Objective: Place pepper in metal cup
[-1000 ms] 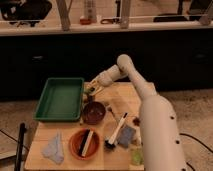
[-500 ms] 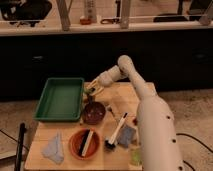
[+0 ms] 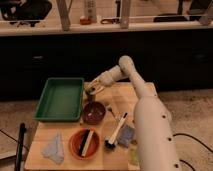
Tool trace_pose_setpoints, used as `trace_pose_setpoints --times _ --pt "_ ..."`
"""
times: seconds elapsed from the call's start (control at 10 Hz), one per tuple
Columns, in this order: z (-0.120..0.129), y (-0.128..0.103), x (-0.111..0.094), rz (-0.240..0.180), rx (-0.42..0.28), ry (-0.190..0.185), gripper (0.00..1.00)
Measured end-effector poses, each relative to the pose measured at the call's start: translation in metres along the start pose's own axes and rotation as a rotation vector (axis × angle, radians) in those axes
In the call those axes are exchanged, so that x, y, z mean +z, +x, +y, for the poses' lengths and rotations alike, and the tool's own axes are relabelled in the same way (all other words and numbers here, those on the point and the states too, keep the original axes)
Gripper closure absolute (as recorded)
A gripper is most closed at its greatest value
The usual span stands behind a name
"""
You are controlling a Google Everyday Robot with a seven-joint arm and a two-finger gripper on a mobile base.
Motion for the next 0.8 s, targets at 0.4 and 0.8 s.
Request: trace_pose_setpoints --times 0.4,0.8 --pt "-0.0017 0.0011 -0.0016 -0.006 -0.004 0.003 0.20" --pt "-0.0033 0.0017 -0.0015 -0.012 -0.010 0.003 0.20"
